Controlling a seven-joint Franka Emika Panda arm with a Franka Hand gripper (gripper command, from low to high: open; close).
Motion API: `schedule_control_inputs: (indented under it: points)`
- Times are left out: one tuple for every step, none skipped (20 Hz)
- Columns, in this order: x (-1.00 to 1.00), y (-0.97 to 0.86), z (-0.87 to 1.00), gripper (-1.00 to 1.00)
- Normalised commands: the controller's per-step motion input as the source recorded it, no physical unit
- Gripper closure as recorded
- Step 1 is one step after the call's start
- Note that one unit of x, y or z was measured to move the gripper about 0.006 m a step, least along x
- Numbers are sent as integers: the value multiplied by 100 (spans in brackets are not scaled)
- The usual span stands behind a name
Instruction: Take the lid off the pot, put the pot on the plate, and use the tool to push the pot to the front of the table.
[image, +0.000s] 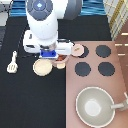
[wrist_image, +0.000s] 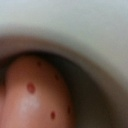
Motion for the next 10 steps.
schedule_control_inputs:
  points:
    - [-78,-59,-12,100]
    - [-73,-65,-15,100]
    - [-69,-71,-15,100]
    - [-65,-77,-15,100]
    - [-59,-85,-15,100]
    - [-55,-91,-13,100]
    - [-53,-93,-13,100]
    - [-51,-93,-15,100]
    - [-51,-93,-17,100]
    - [-49,-93,-24,100]
